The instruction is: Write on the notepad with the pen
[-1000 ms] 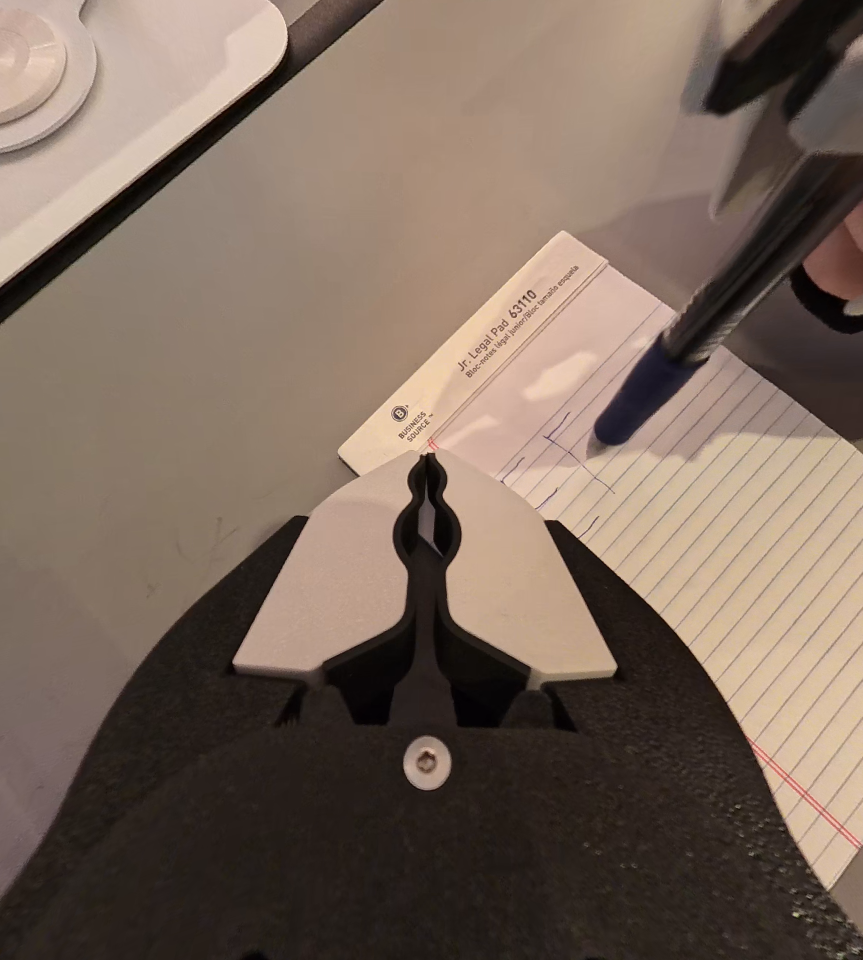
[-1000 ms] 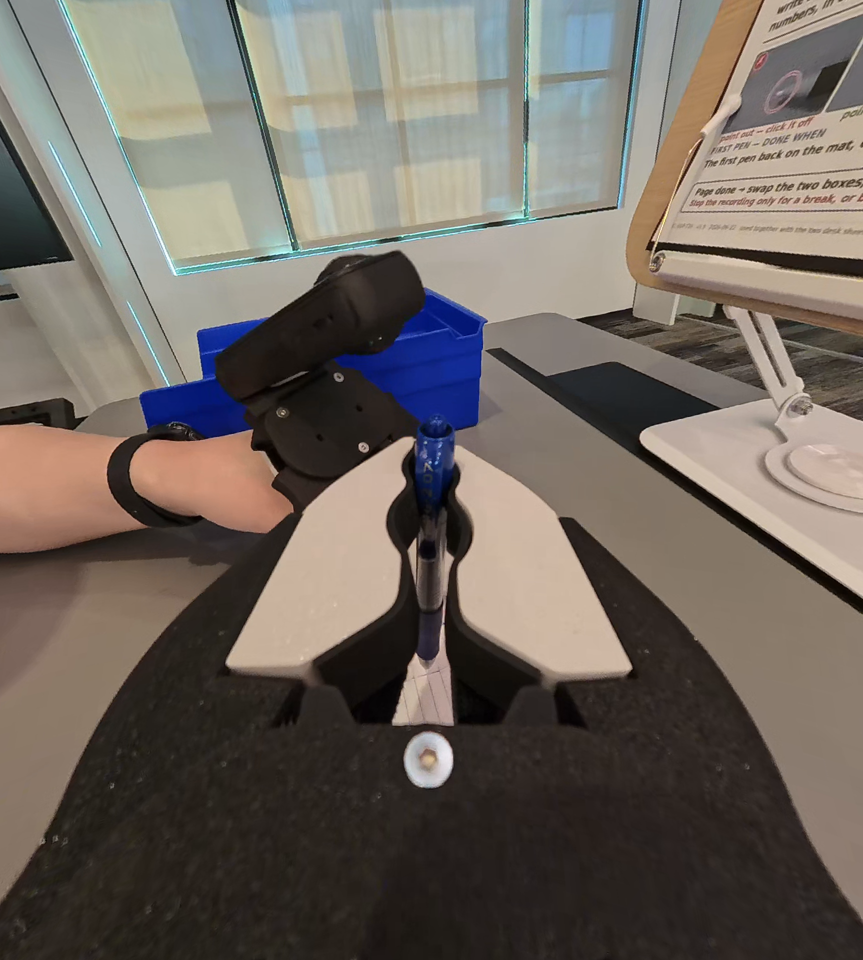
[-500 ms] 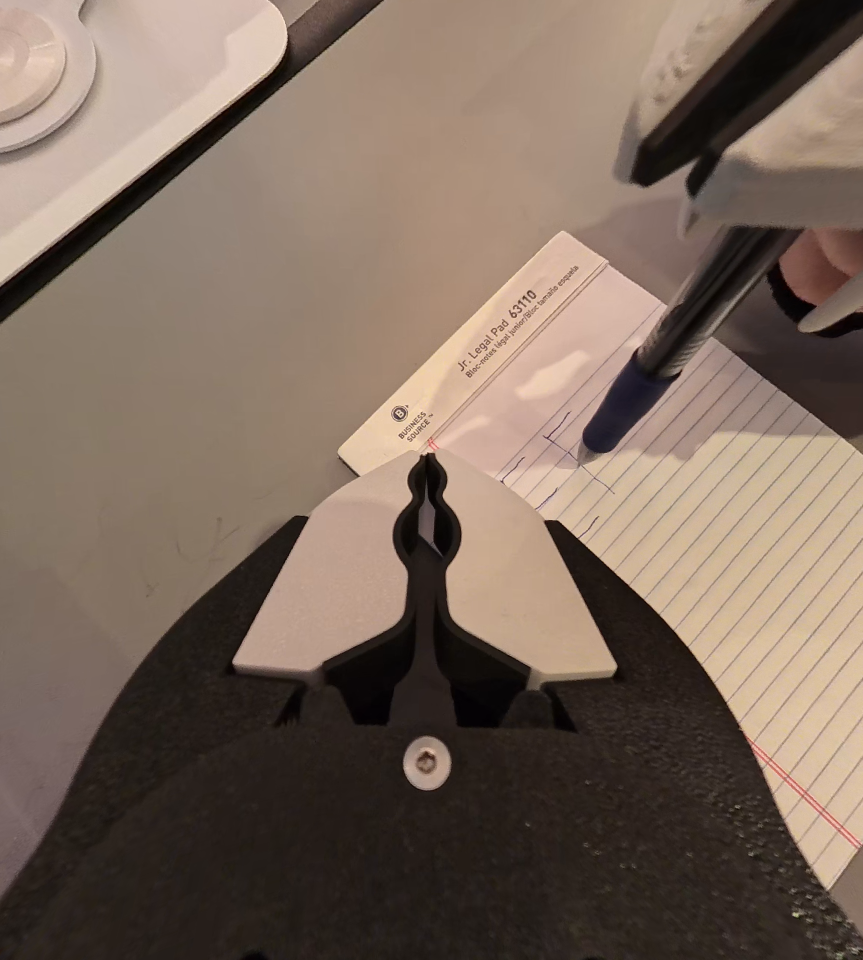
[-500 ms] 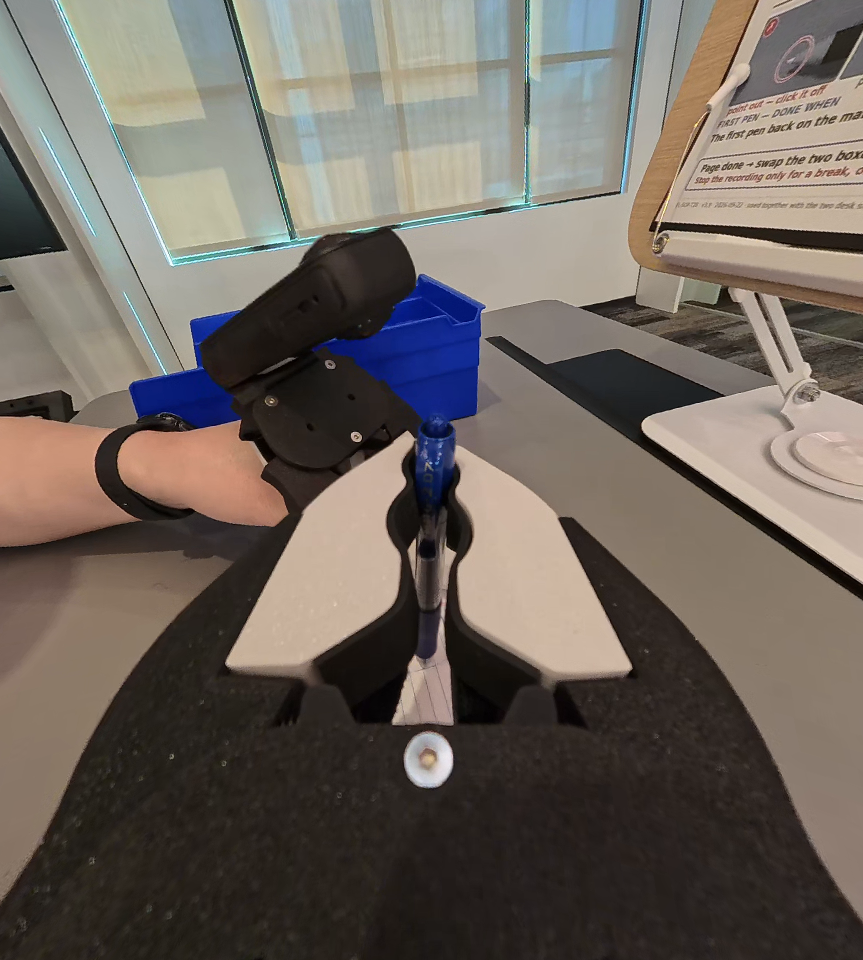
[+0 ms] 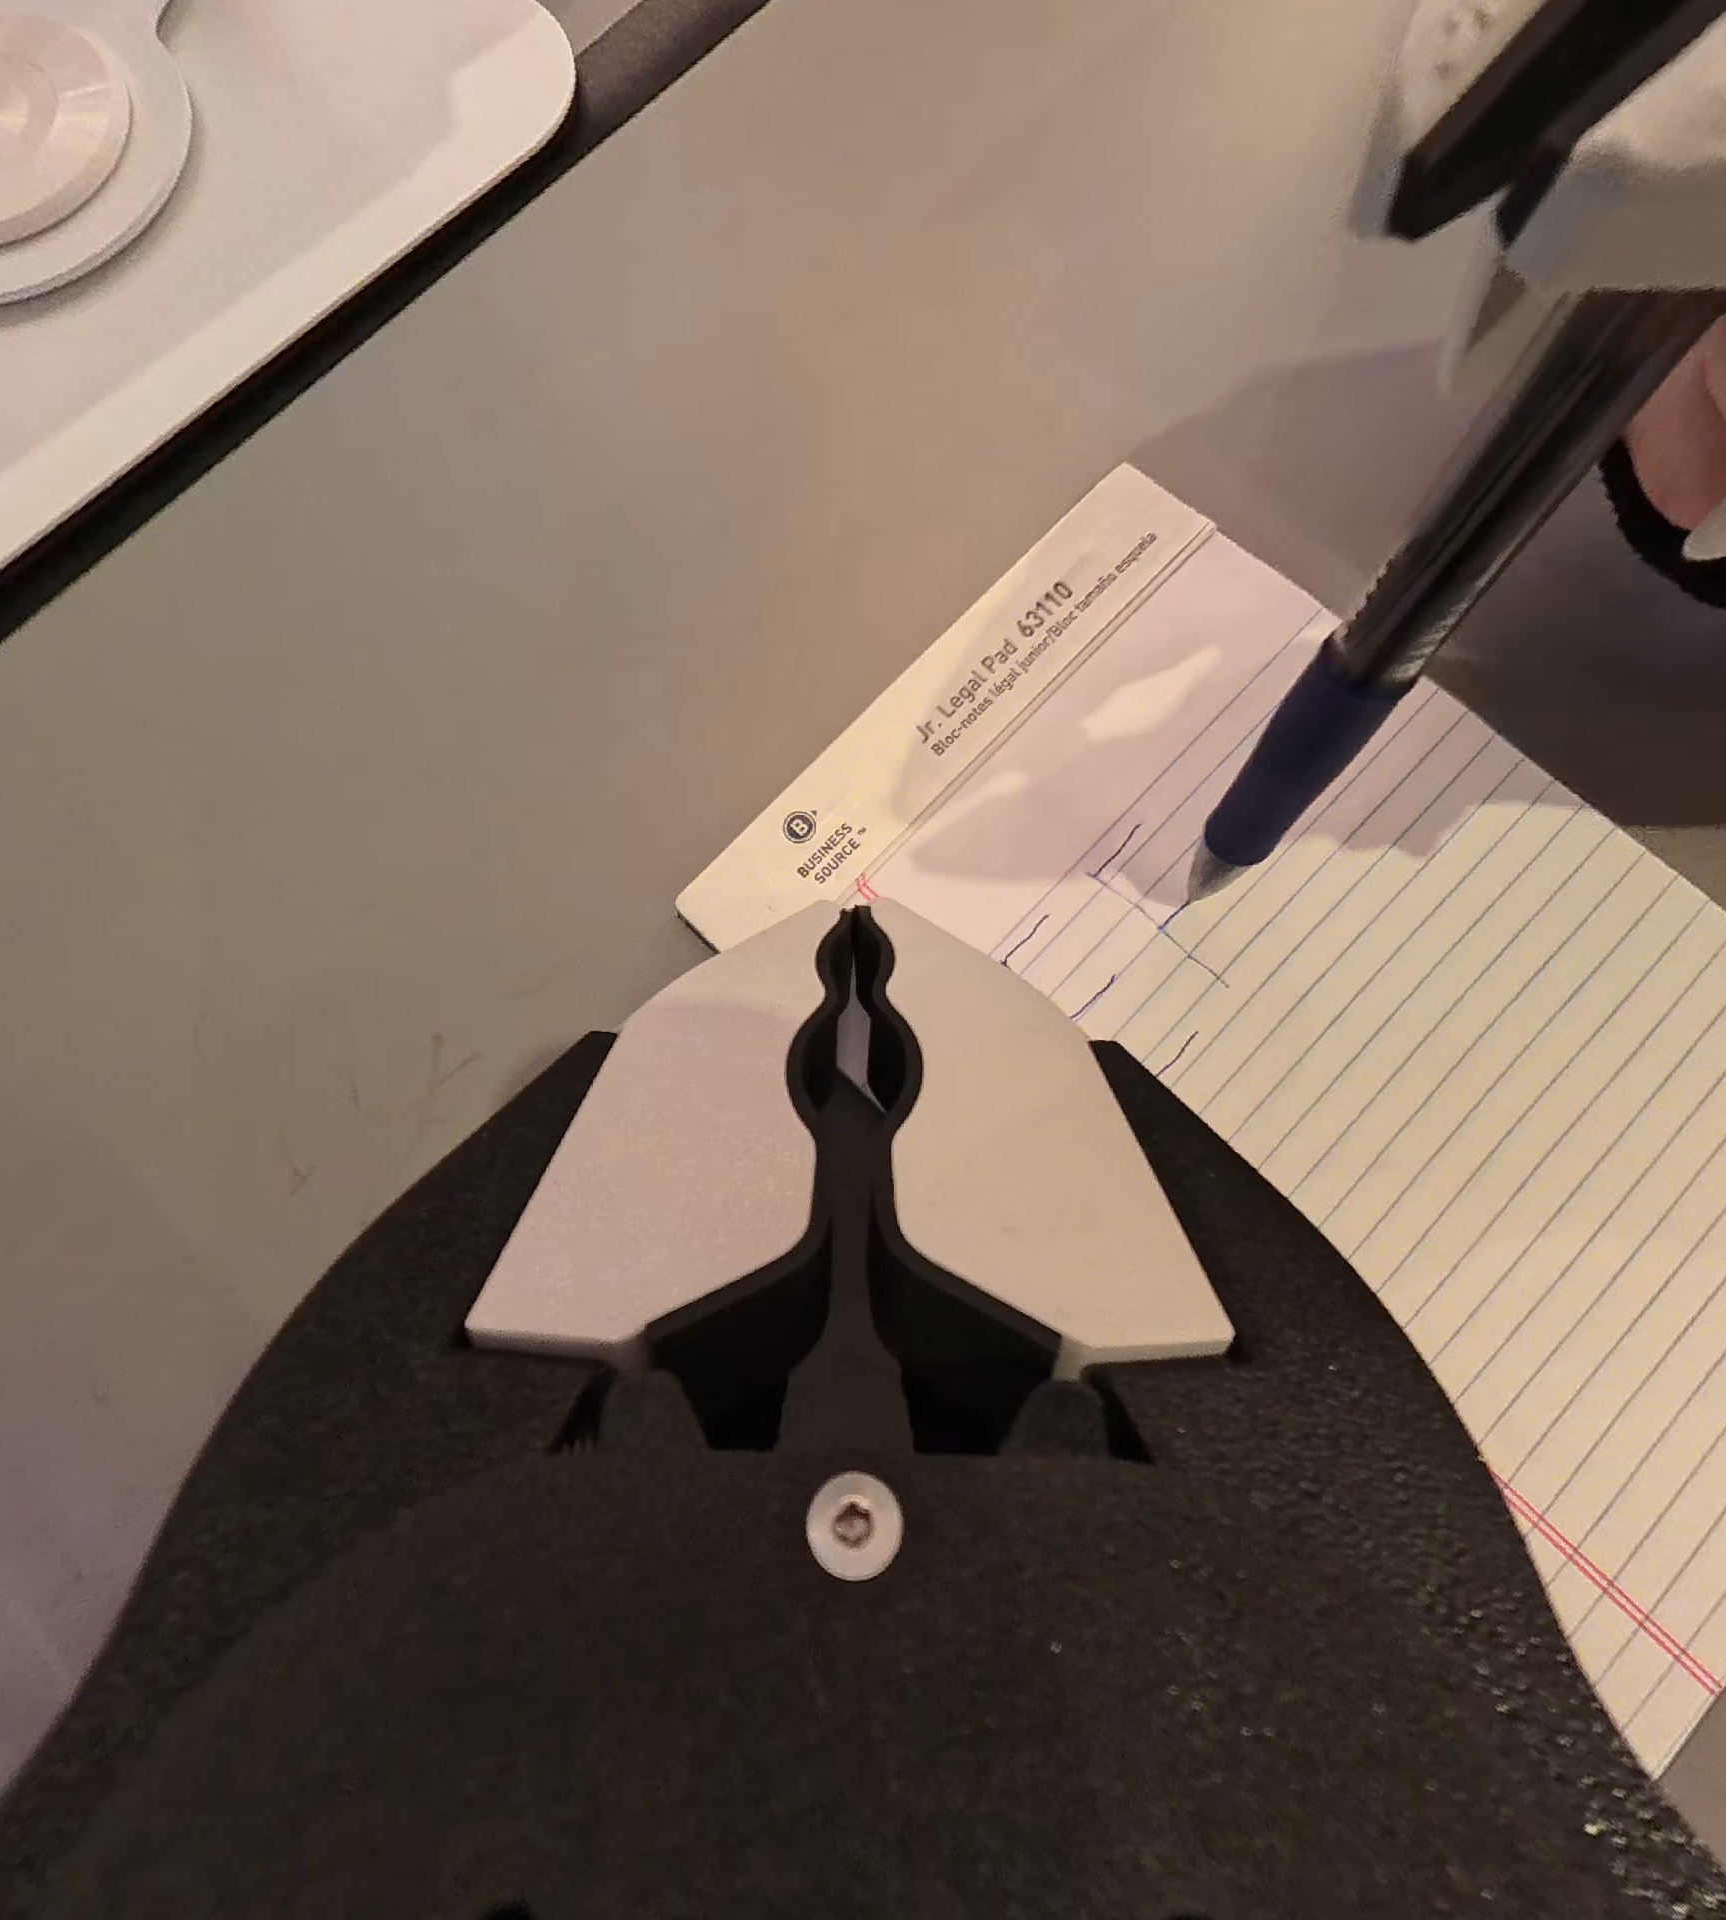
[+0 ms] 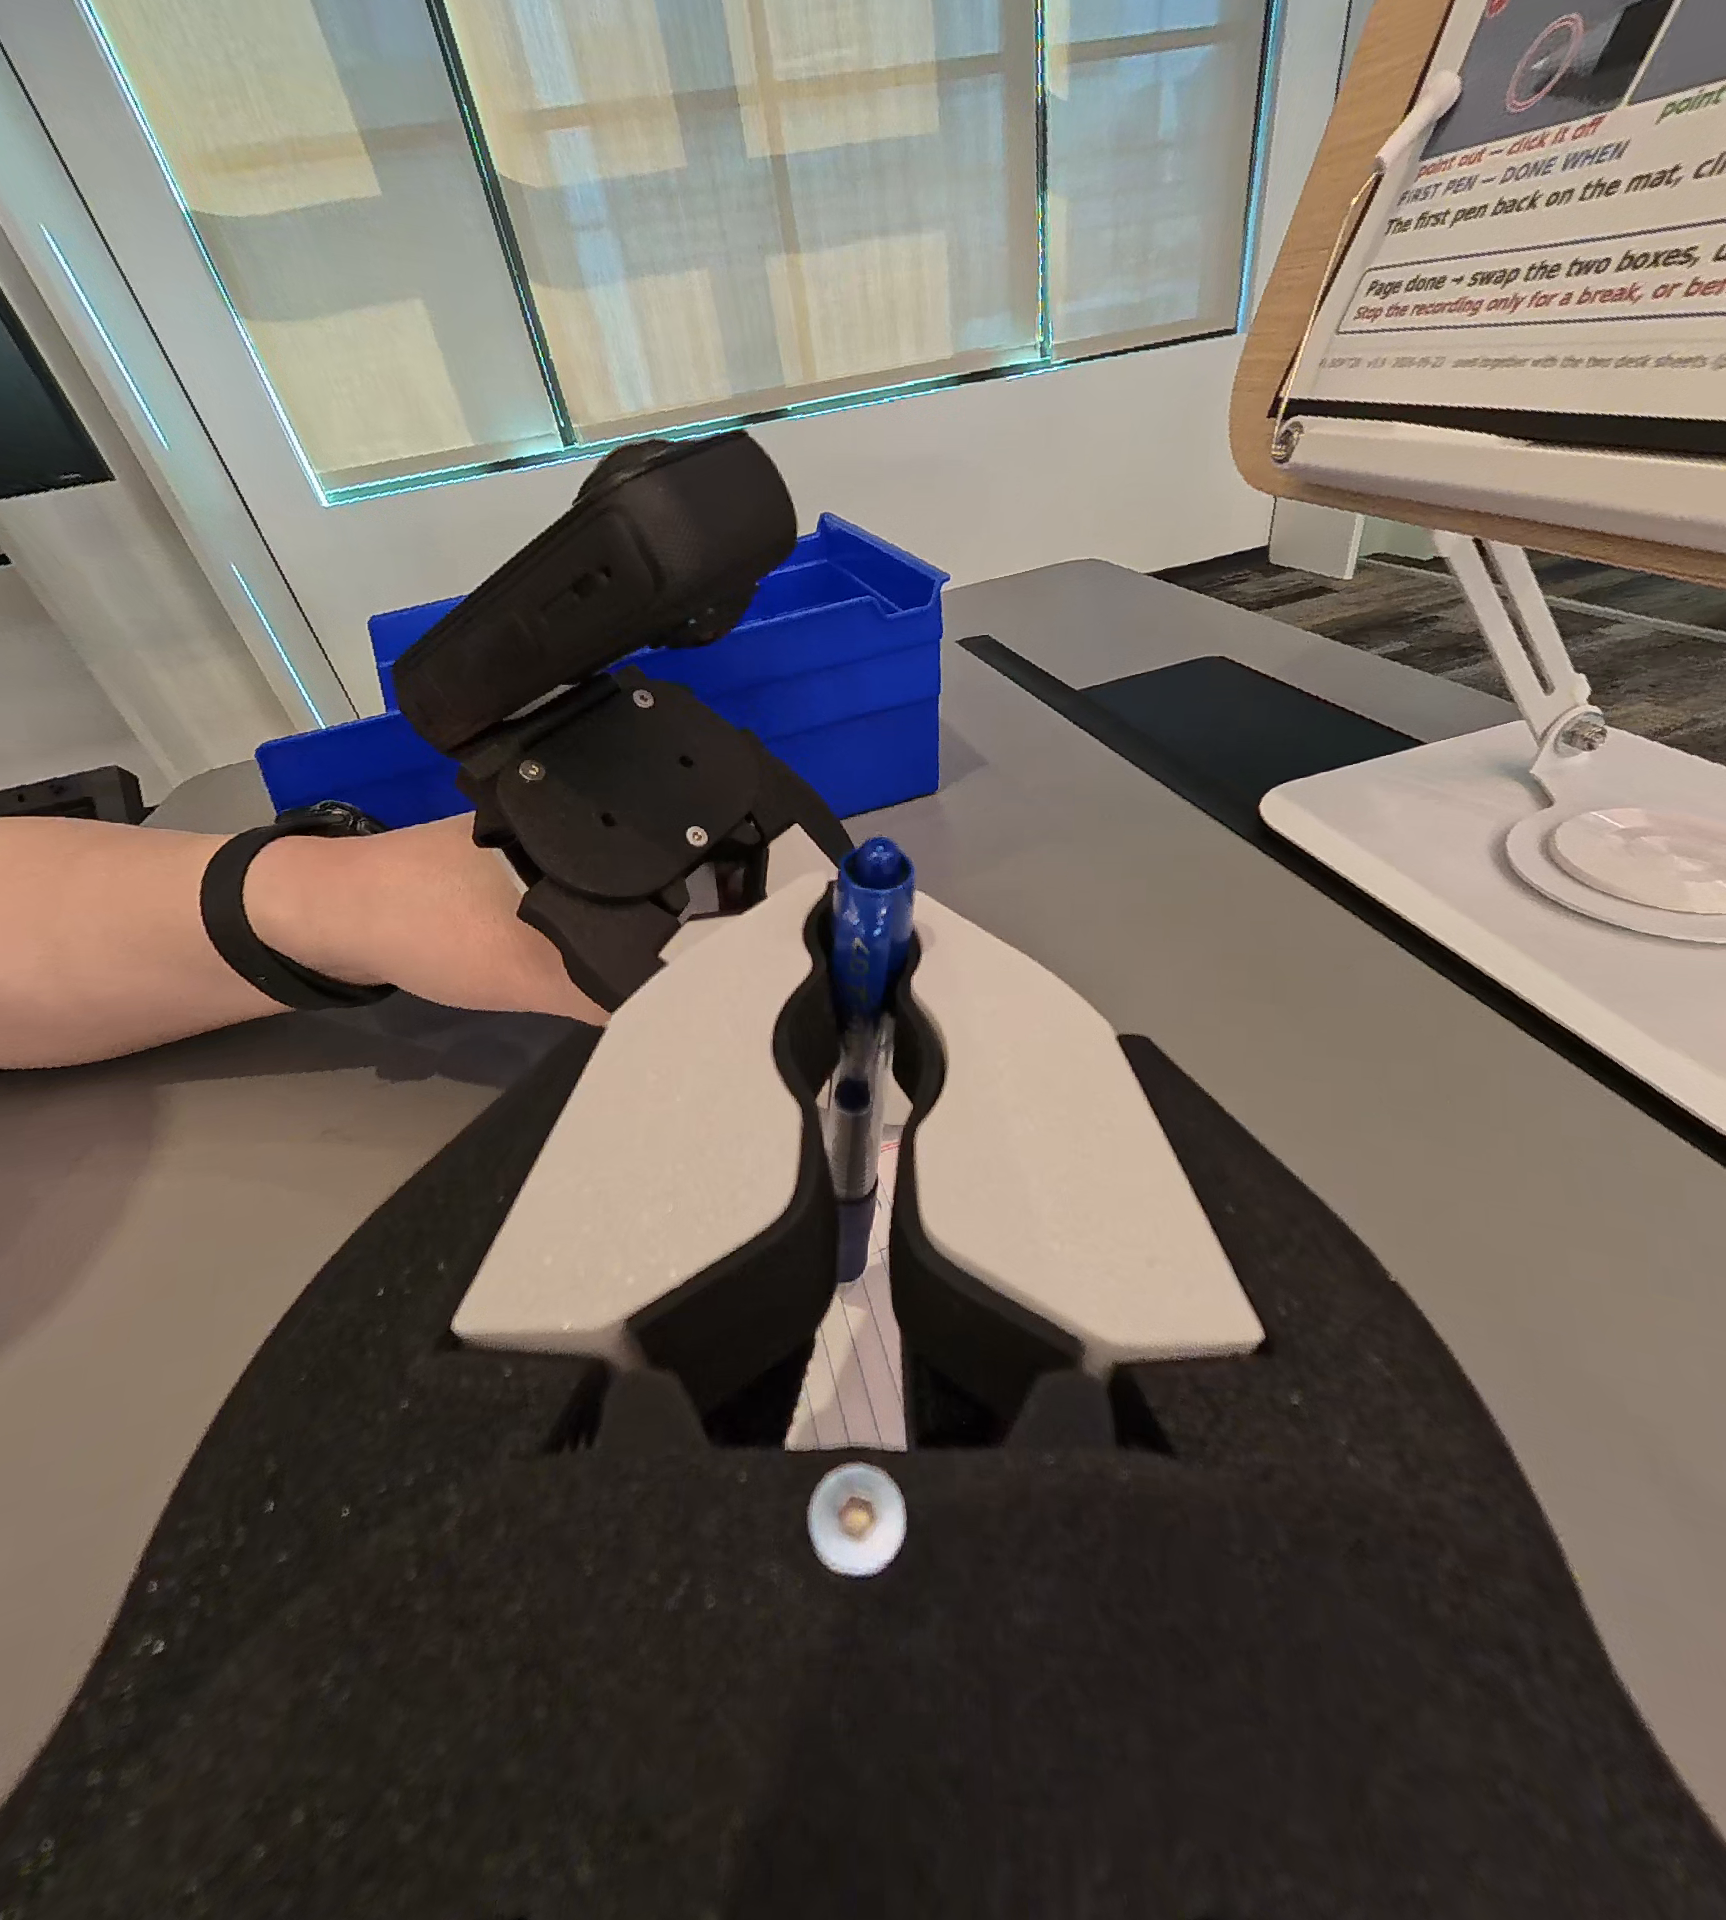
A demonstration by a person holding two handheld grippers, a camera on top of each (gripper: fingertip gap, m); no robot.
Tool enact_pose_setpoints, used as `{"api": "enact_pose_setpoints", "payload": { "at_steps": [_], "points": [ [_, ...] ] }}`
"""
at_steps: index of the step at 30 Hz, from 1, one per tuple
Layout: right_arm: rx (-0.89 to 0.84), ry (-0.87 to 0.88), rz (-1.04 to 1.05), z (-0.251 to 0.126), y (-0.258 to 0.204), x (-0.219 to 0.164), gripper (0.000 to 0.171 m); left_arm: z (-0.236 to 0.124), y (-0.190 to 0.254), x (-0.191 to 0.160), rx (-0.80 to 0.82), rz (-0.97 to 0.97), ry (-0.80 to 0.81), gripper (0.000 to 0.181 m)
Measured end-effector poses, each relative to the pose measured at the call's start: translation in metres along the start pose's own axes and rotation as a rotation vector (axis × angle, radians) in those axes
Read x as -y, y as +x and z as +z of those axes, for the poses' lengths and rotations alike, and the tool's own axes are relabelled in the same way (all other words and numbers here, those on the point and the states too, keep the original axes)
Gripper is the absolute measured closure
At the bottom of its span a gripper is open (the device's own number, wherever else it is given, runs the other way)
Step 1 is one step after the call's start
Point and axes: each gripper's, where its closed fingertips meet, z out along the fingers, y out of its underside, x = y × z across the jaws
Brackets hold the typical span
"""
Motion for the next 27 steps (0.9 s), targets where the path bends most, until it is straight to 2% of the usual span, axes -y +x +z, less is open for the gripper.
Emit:
{"api": "enact_pose_setpoints", "payload": {
  "at_steps": [17,20,22,27],
  "points": [
    [0.006,-0.002,0.006,-0.006,0.001,0.000,0.166,0.000,0.000,0.000,0.000,0.001,0.000,0.181],
    [0.043,0.163,-0.026,-0.020,-0.012,0.038,0.166,0.000,0.000,0.000,0.000,0.003,-0.001,0.181],
    [0.019,0.171,-0.052,-0.031,-0.016,0.057,0.166,0.000,0.000,0.000,-0.001,0.001,0.000,0.181],
    [-0.082,0.091,-0.054,-0.035,-0.001,0.033,0.166,0.000,0.000,0.000,0.001,0.003,-0.002,0.181]
  ]
}}
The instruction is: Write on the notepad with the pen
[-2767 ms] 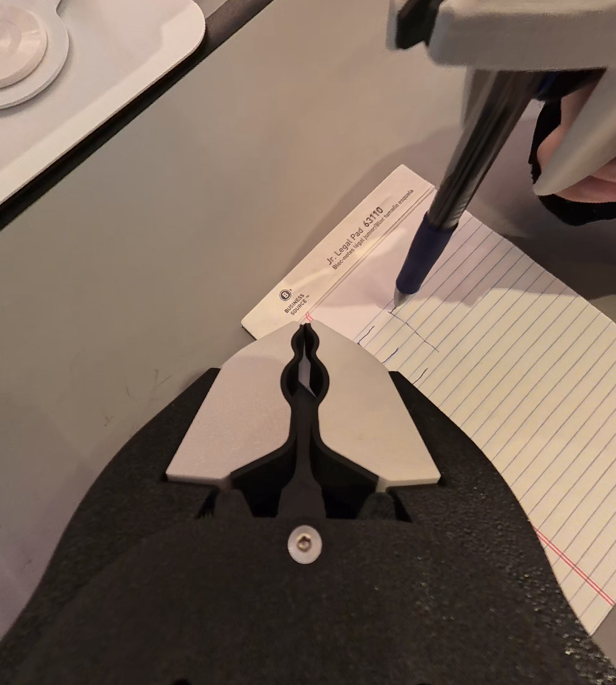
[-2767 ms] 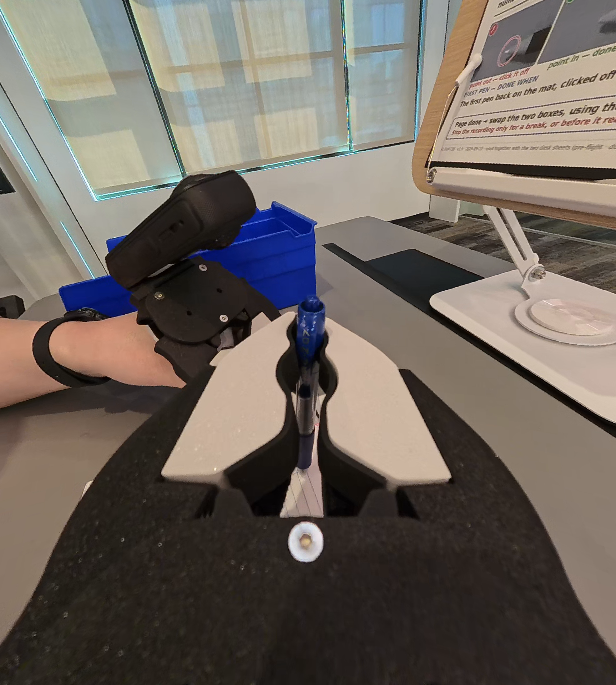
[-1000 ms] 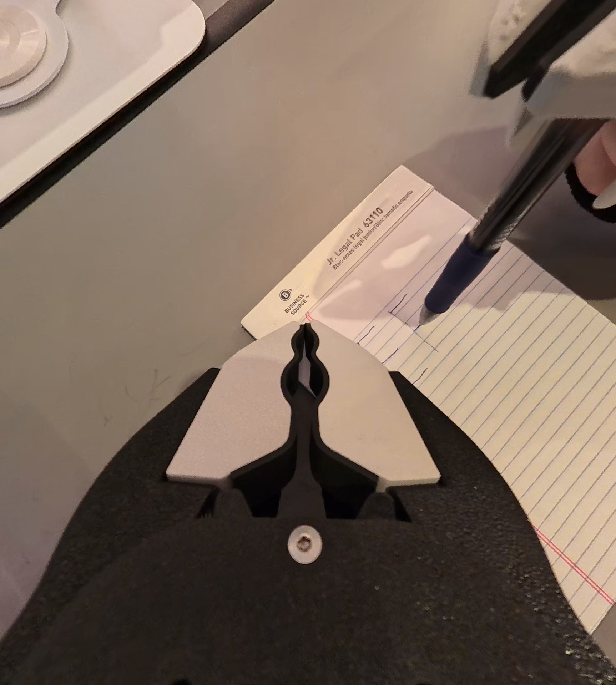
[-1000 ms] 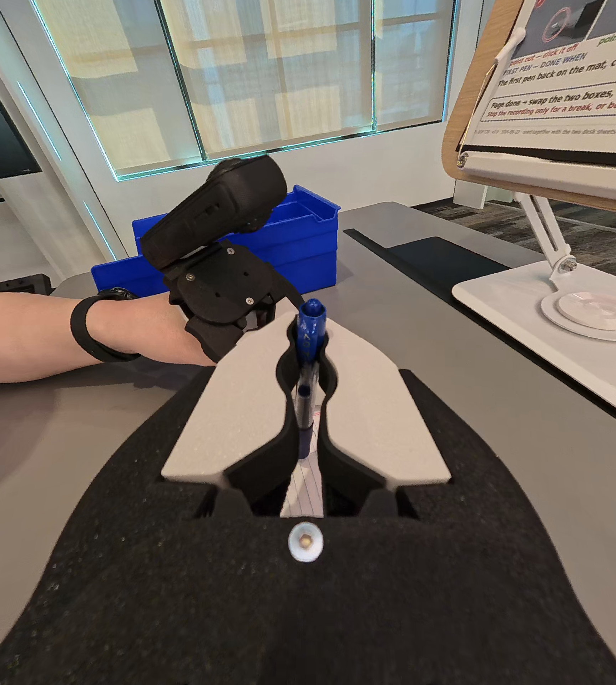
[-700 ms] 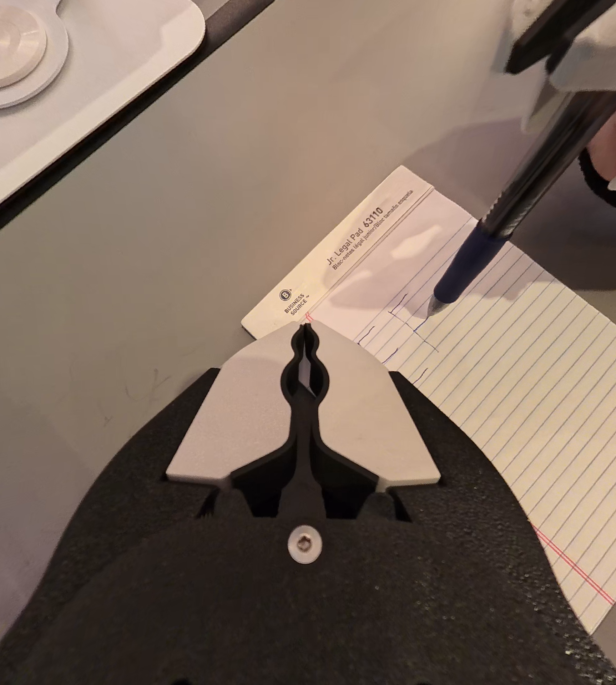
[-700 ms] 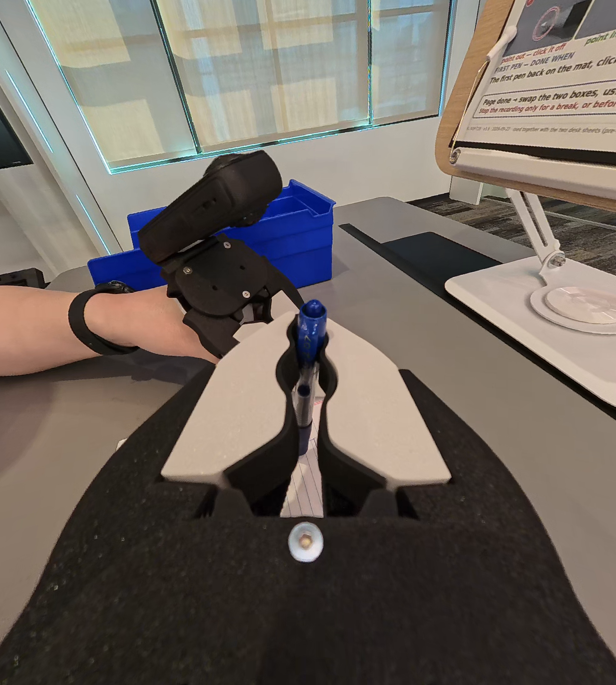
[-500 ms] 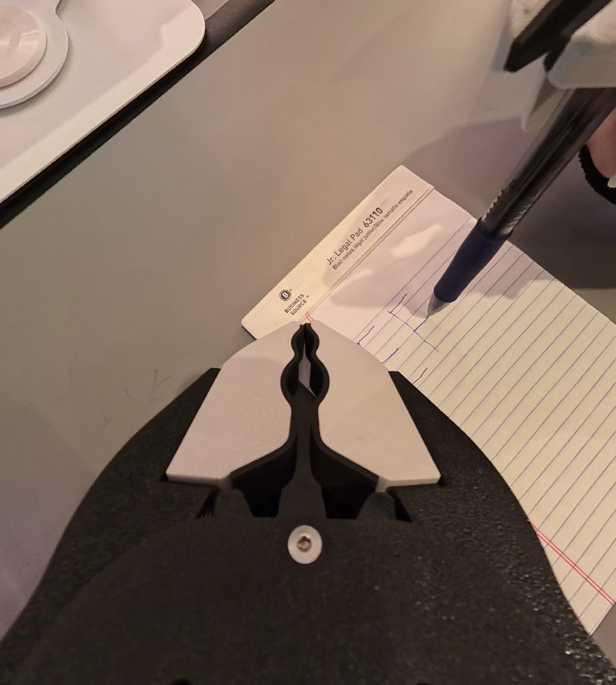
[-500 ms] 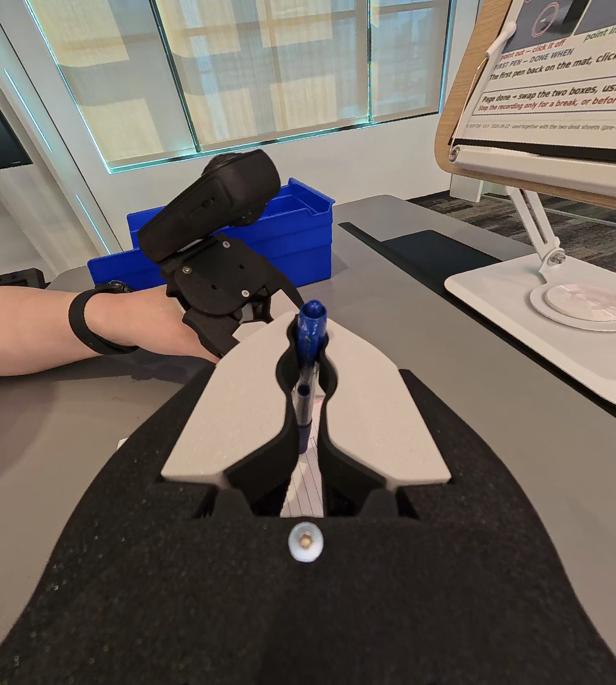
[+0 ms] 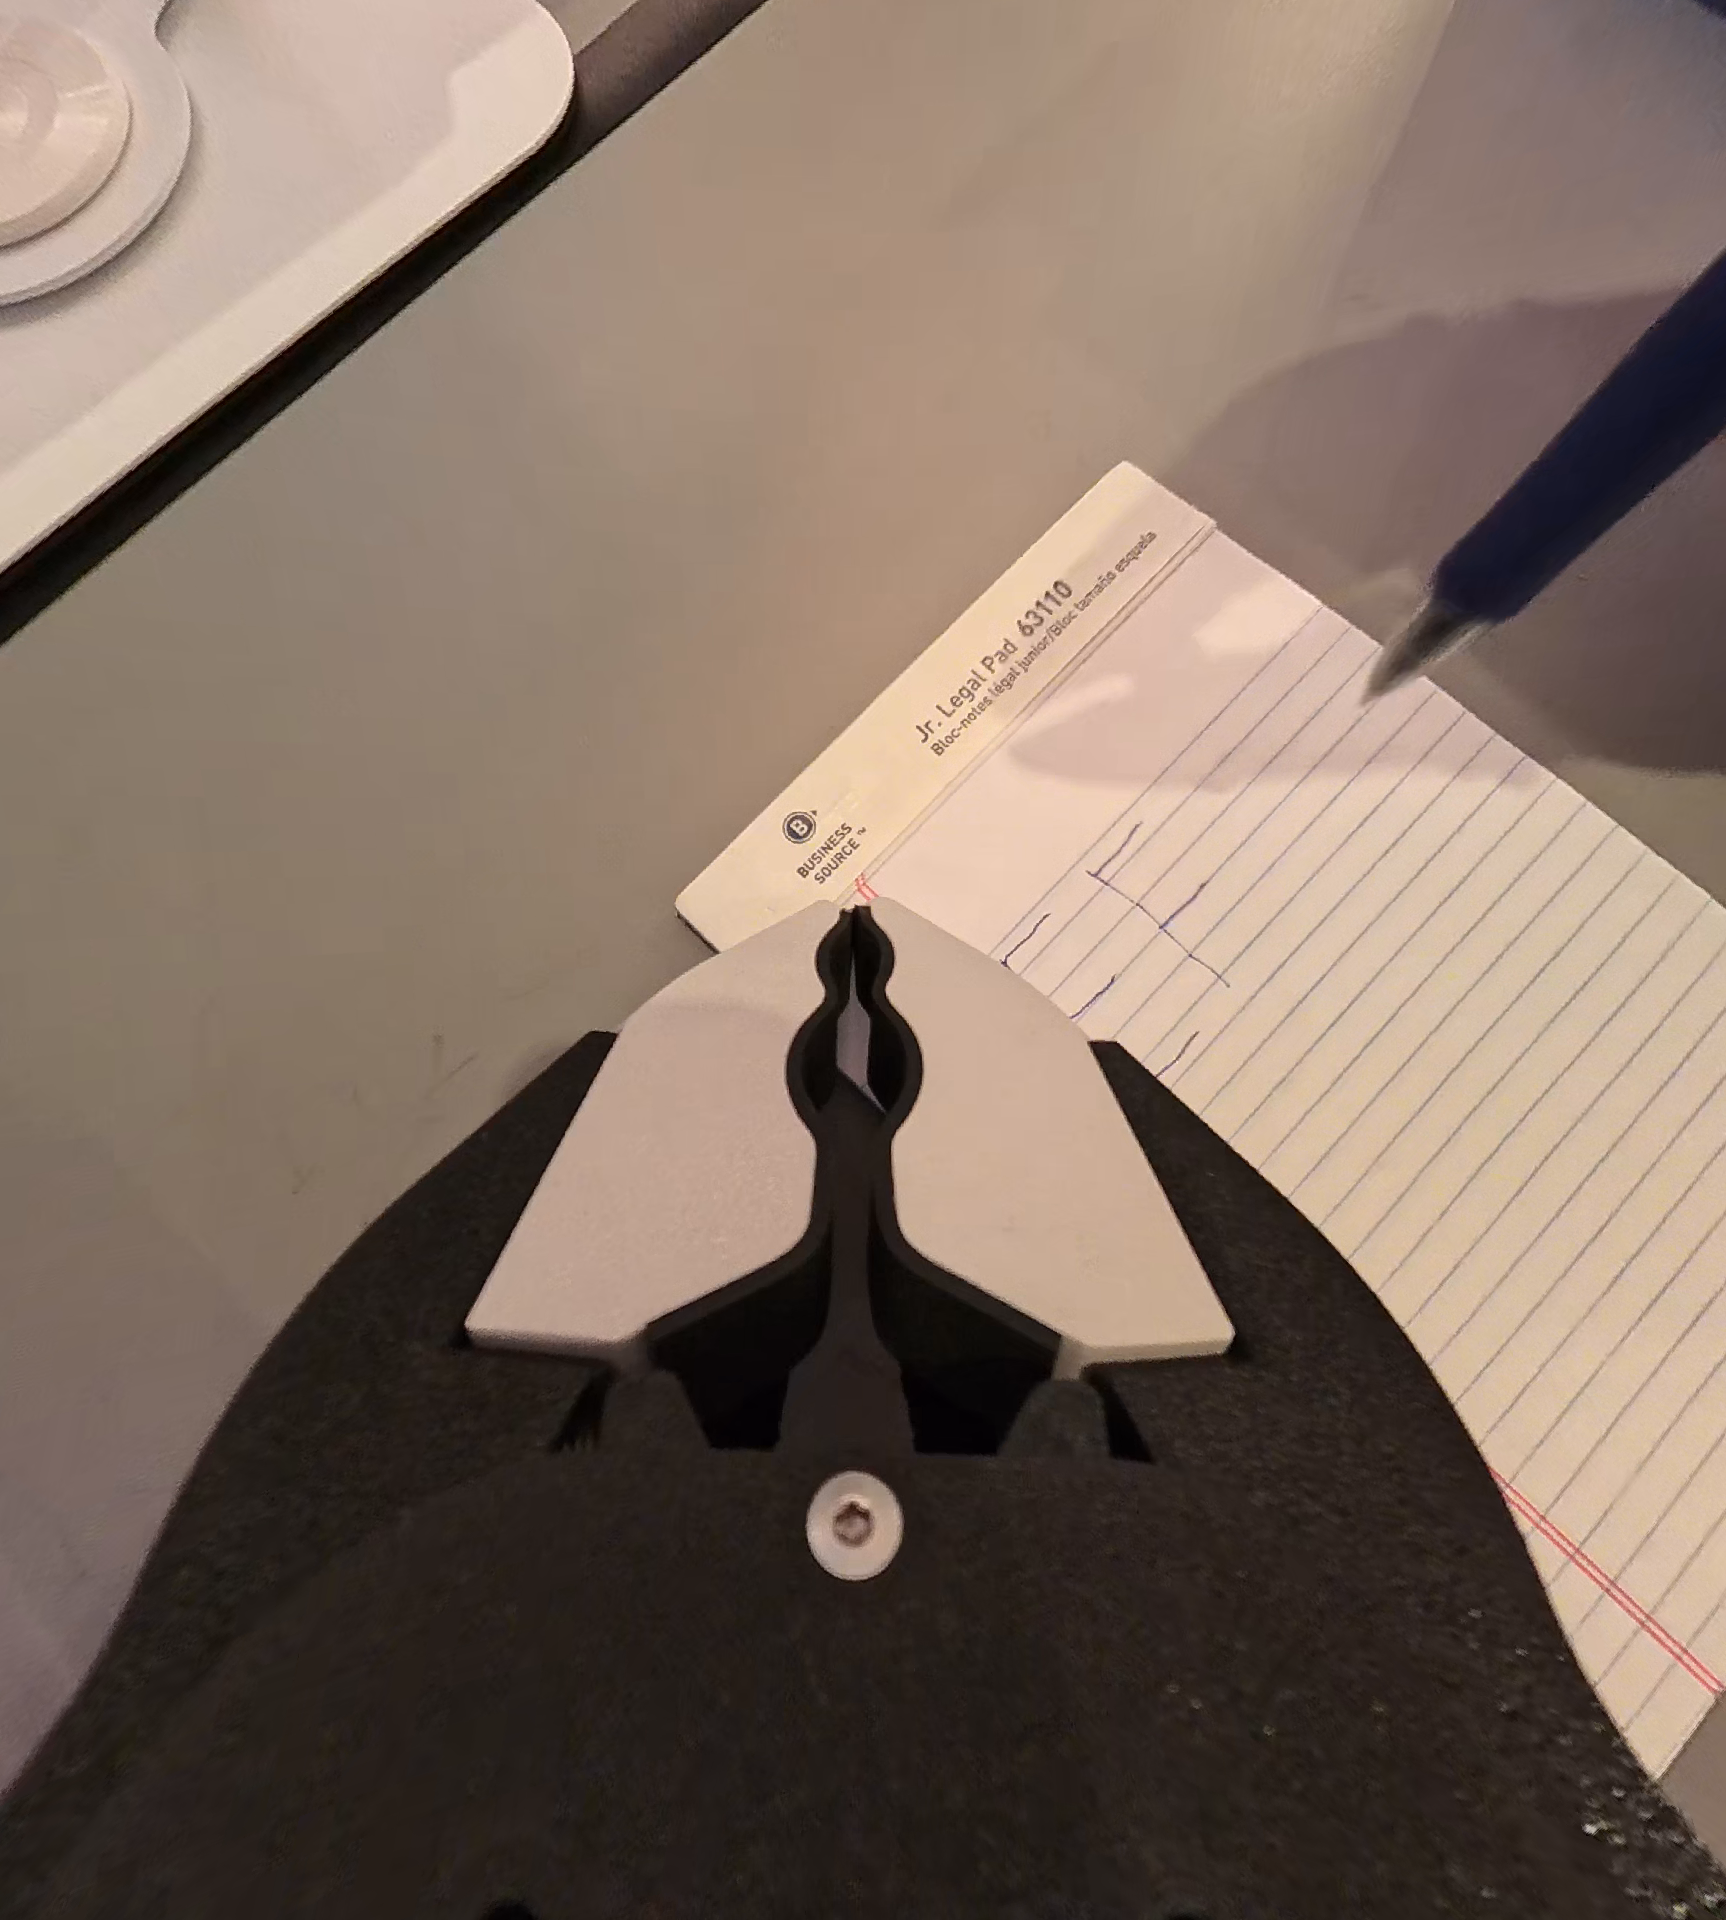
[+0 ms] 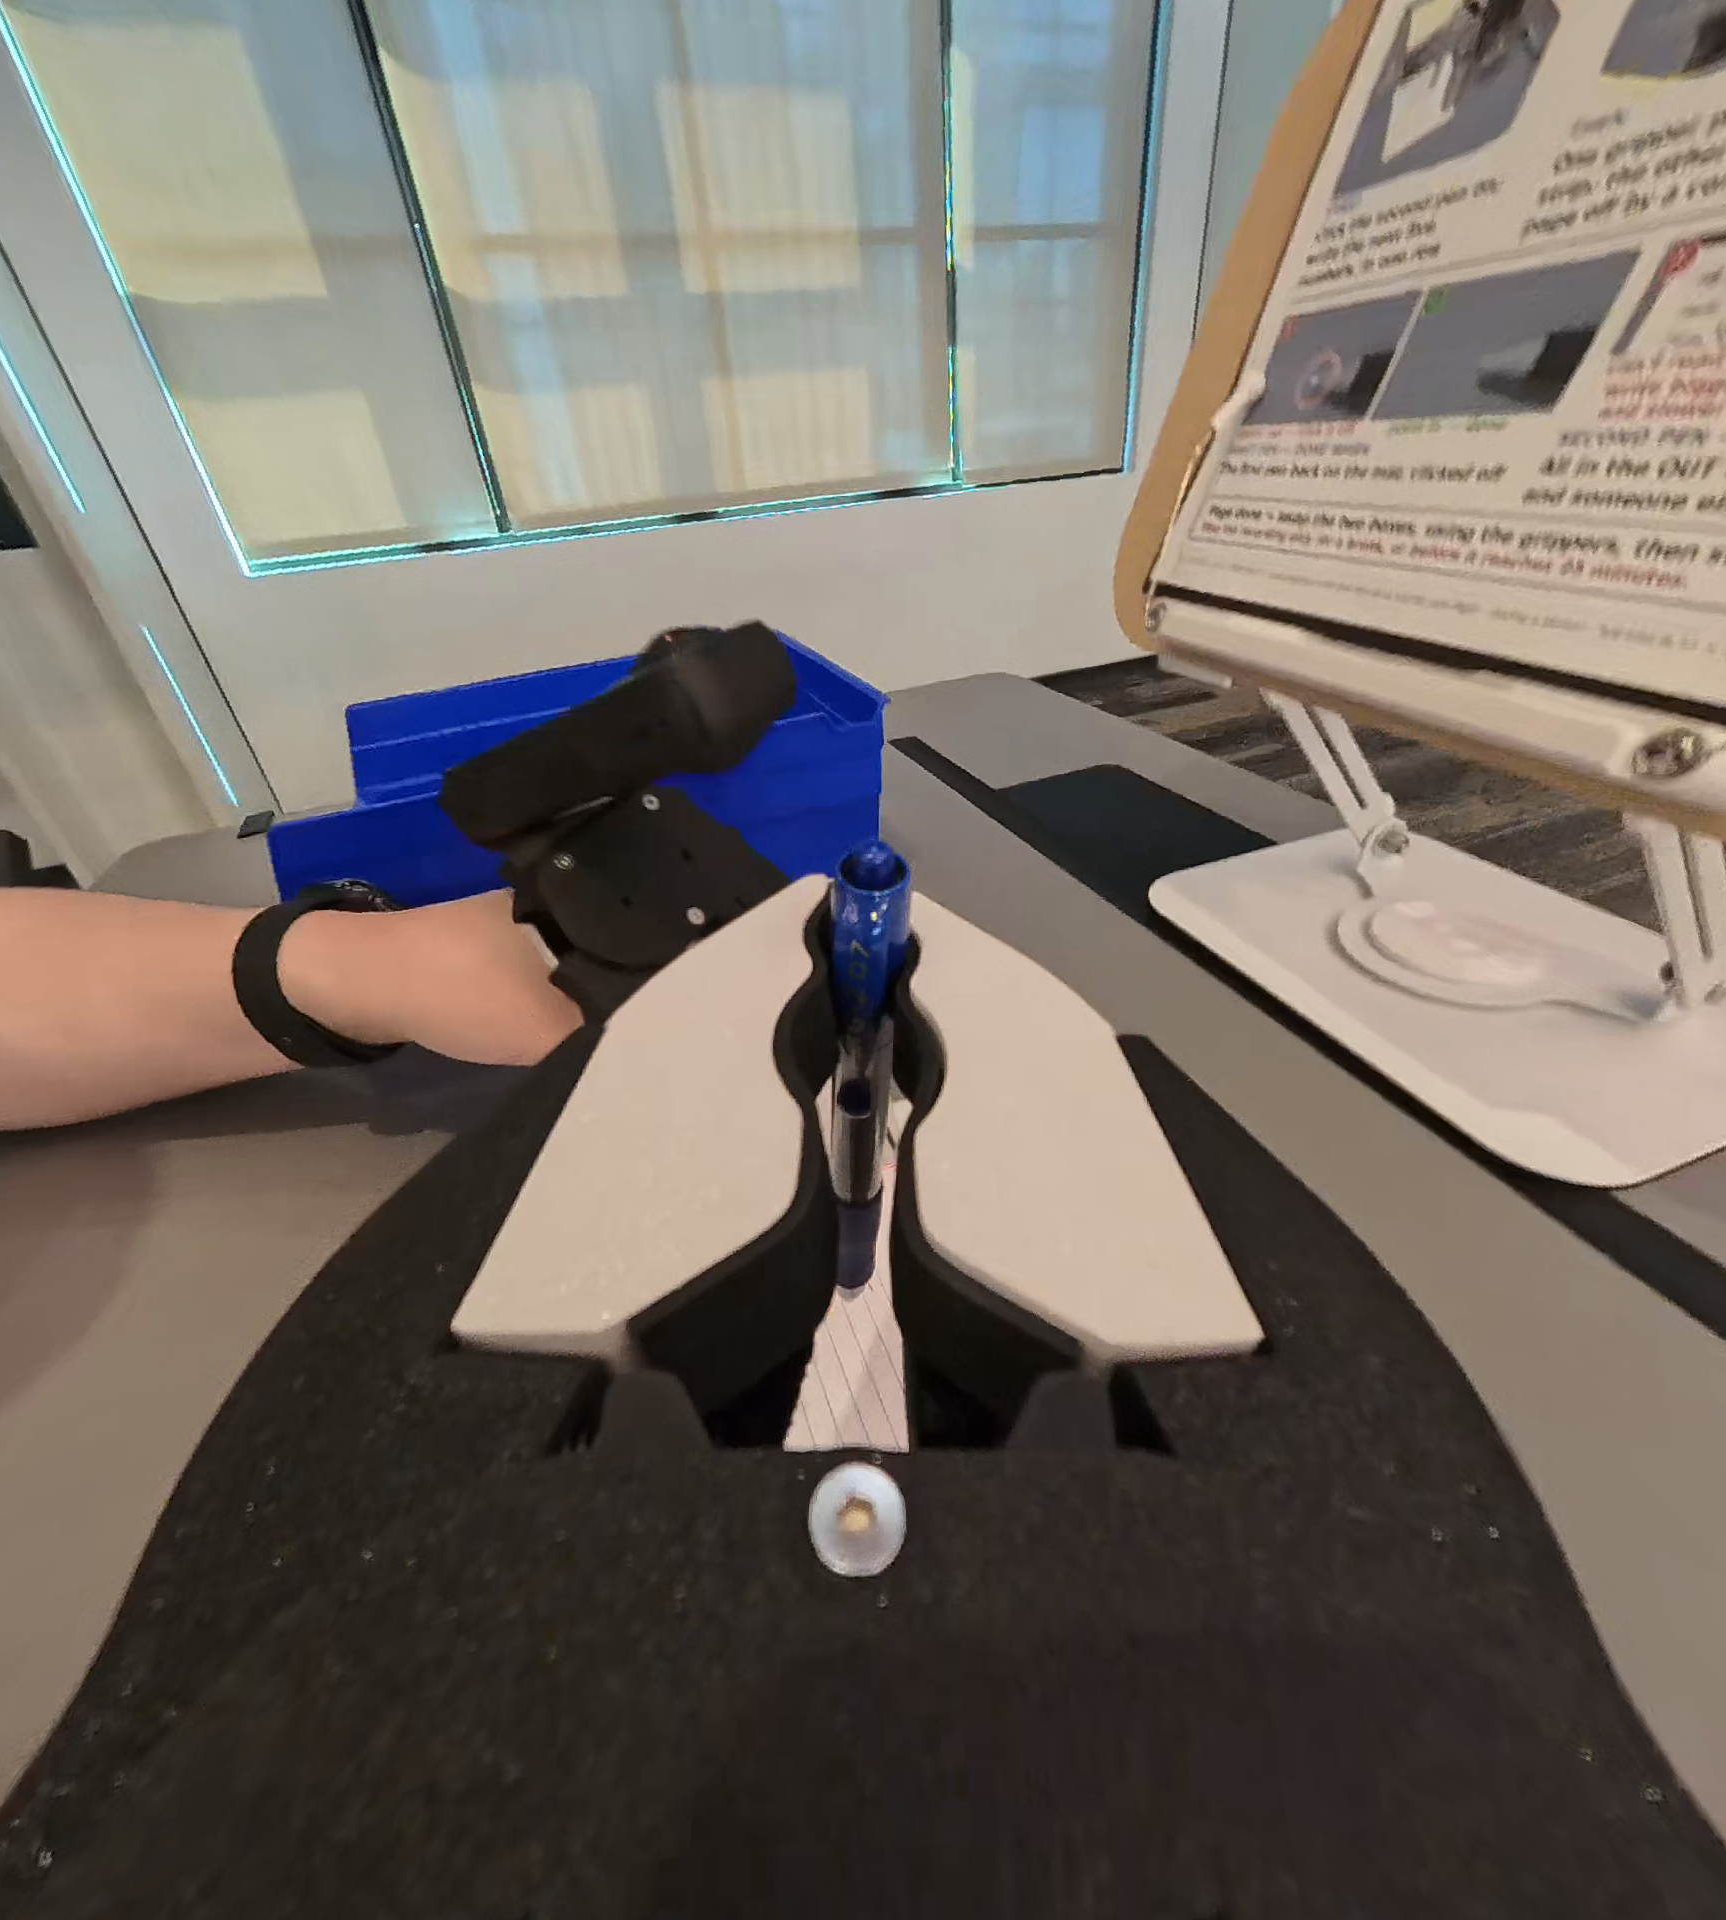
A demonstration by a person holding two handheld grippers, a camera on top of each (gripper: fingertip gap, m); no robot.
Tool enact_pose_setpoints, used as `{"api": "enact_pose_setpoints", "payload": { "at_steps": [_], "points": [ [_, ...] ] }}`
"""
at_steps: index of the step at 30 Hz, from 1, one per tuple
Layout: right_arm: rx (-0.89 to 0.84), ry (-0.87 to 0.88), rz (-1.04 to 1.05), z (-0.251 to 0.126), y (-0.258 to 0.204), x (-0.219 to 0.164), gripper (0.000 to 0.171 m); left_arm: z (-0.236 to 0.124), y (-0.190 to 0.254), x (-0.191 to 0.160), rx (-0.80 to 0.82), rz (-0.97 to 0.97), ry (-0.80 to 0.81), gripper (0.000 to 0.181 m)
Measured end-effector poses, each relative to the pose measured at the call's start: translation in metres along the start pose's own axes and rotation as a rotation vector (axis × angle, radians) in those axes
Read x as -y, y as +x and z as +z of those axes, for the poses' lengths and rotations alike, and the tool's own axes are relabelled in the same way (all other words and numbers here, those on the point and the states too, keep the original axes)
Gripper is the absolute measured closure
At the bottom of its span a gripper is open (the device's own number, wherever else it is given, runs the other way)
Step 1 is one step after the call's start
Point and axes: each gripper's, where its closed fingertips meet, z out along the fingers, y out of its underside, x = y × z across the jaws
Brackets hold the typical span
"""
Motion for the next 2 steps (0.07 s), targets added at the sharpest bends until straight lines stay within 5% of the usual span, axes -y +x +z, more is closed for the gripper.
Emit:
{"api": "enact_pose_setpoints", "payload": {
  "at_steps": [2],
  "points": [
    [0.008,-0.035,0.035,0.0082,0.0039,-0.0106,0.166,-0.0001,0.0001,-0.0001,0.004,0.005,-0.002,0.181]
  ]
}}
